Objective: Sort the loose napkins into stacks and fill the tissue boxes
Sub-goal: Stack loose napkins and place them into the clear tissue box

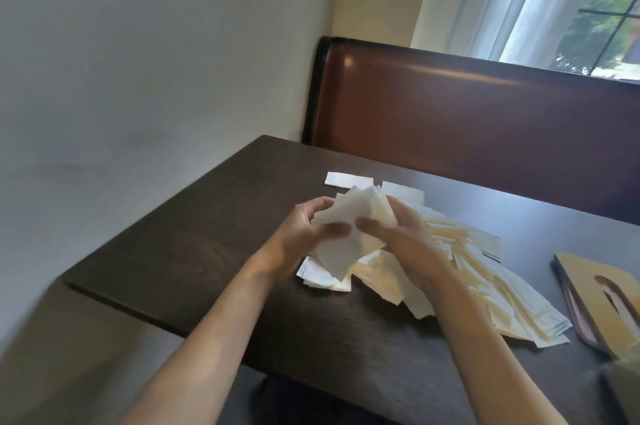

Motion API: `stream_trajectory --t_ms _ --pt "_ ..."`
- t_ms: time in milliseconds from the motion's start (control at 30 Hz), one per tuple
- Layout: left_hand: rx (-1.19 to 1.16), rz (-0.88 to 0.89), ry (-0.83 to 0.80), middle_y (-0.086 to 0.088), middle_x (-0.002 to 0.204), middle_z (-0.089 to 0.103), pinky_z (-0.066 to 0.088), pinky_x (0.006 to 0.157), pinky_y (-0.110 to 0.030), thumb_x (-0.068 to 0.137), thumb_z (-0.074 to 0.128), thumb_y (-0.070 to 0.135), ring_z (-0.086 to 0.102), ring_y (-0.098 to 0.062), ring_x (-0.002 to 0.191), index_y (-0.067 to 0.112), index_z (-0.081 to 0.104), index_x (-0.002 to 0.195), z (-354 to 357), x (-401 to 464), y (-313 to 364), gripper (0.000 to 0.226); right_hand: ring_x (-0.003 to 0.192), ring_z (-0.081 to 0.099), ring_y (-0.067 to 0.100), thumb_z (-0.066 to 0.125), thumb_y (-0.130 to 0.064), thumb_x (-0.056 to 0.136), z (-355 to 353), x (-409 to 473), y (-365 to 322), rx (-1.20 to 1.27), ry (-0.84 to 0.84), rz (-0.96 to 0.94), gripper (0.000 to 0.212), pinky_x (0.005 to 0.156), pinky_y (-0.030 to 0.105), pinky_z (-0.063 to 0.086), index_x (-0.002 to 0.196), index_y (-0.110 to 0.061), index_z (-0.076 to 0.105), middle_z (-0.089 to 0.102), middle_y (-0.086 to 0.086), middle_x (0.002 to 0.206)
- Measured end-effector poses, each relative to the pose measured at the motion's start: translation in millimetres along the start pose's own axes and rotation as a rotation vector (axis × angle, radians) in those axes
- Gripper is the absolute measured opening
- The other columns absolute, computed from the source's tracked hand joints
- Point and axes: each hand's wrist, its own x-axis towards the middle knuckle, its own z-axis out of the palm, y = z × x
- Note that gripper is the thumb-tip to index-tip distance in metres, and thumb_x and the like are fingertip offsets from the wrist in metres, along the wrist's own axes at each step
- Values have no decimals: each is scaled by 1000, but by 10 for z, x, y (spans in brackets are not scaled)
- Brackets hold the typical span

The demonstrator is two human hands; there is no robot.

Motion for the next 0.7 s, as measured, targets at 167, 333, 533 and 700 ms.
stream_trajectory --t_ms 167,333,533,700 --pt "-17 15 -5 -6 106 71 60 75 -39 73 82 28 71 -21 90 27 60 125 364 -145 11 57 89 72 26 69 -7 87 -270 -458 22 152 116 85 23 76 45 60 109 -15 69 75 5 93" --pt "22 52 22 -5 110 69 61 81 -38 75 86 20 72 -17 94 31 56 129 773 -382 -41 62 99 70 23 71 -8 86 -539 -898 107 185 189 14 33 79 41 59 116 -21 66 73 3 106" --pt "140 206 -6 4 115 69 59 83 -28 85 78 6 70 -11 100 25 59 126 1336 -612 -200 49 94 70 16 68 3 84 -856 -1425 252 113 295 26 31 74 25 55 109 -15 70 75 1 101" --pt "267 299 -51 29 119 59 47 92 -14 87 72 0 57 4 114 30 58 128 1812 -642 -359 53 98 69 18 61 13 86 -1042 -1703 384 110 427 53 43 80 24 57 122 -11 58 72 8 105"
